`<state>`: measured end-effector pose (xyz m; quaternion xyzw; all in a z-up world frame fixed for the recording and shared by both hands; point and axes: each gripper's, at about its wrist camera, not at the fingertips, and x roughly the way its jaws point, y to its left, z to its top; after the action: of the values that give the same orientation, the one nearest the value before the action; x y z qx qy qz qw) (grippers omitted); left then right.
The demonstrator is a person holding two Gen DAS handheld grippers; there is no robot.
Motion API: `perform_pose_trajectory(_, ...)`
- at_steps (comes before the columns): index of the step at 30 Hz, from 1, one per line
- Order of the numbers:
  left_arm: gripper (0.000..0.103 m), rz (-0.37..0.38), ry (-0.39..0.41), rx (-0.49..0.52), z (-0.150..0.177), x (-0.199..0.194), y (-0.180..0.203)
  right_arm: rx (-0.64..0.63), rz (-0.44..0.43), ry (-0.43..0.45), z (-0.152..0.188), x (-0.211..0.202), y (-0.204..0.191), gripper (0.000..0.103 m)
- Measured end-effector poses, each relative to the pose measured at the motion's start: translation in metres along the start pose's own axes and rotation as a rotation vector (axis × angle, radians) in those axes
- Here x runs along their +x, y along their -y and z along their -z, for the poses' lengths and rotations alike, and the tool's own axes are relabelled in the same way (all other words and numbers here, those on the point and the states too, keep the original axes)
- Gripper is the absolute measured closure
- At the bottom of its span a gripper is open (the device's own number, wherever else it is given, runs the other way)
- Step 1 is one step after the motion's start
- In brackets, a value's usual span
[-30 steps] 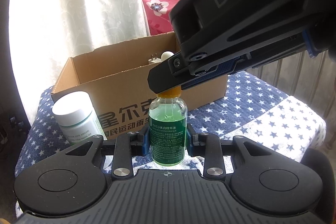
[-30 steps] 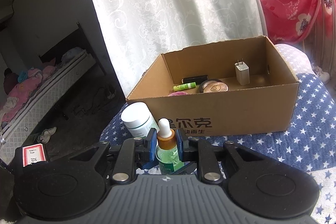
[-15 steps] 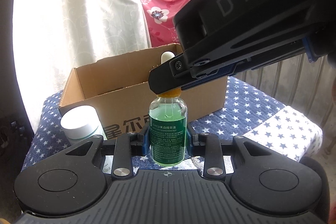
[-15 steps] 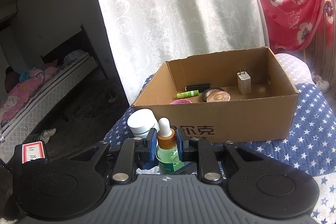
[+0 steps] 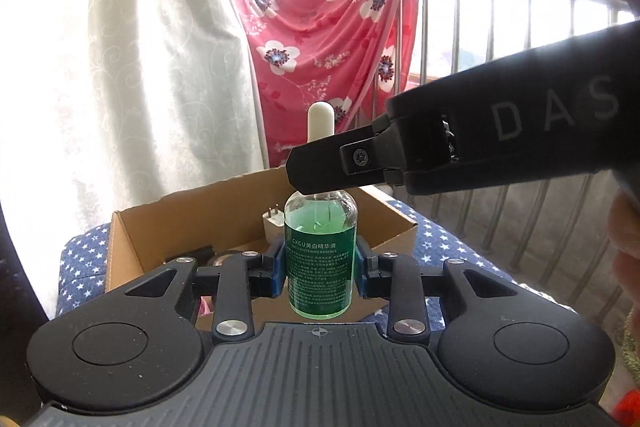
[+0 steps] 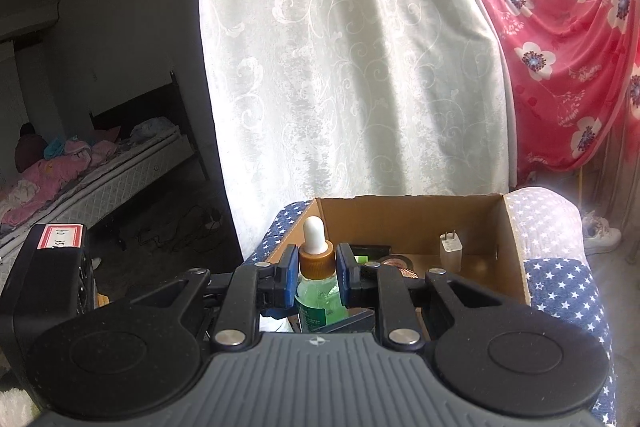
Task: Organize rigid objects
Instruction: 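Lower the dropper bottle into the box and open the right gripper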
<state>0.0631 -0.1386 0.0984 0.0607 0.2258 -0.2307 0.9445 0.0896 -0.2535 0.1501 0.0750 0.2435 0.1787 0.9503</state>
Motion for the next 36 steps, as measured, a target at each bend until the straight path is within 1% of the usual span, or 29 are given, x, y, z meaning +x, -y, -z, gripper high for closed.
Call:
perform_pose_trajectory(5, 0.072, 0.065, -0.078, -0.040, -0.036, 0.049, -0.006, 0.058, 0.007, -0.028, -0.027, 0.027, 0.050, 0.082)
perform_pose_trajectory(8, 0.072, 0.083, -0.138, -0.071, -0.048, 0.085, -0.009, 0.109, 0.004, -0.066, -0.036, 0.051, 0.084, 0.081)
perform_pose_trajectory(13, 0.072, 0.057, -0.229, -0.112, -0.053, 0.147, -0.010, 0.177, 0.002, -0.162, -0.036, 0.100, 0.134, 0.081)
perform_pose_trajectory(18, 0.072, 0.028, -0.325, -0.144, -0.053, 0.195, -0.011, 0.175, 0.019, -0.242, -0.026, 0.143, 0.157, 0.081)
perform_pose_trajectory(21, 0.072, 0.013, -0.369, -0.160, -0.051, 0.212, -0.014, 0.169, 0.028, -0.271, -0.020, 0.160, 0.165, 0.081)
perform_pose_trajectory(25, 0.070, 0.001, -0.399, -0.167, -0.048, 0.219, -0.017, 0.149, 0.055, -0.309, -0.014, 0.178, 0.171, 0.081)
perform_pose_trajectory(28, 0.070, 0.012, -0.426, -0.195, -0.043, 0.223, -0.023, 0.133, 0.075, -0.336, -0.010, 0.189, 0.173, 0.081)
perform_pose_trajectory(30, 0.069, 0.033, -0.446, -0.223, -0.040, 0.226, -0.025, 0.086, 0.109, -0.345, -0.008, 0.194, 0.168, 0.081)
perform_pose_trajectory(33, 0.069, 0.042, -0.458, -0.236, -0.038, 0.227, -0.025, 0.020, 0.158, -0.354, -0.005, 0.202, 0.162, 0.081)
perform_pose_trajectory(36, 0.067, 0.044, -0.459, -0.235, -0.036, 0.226, -0.025, -0.013, 0.172, -0.352, -0.007, 0.206, 0.159, 0.082)
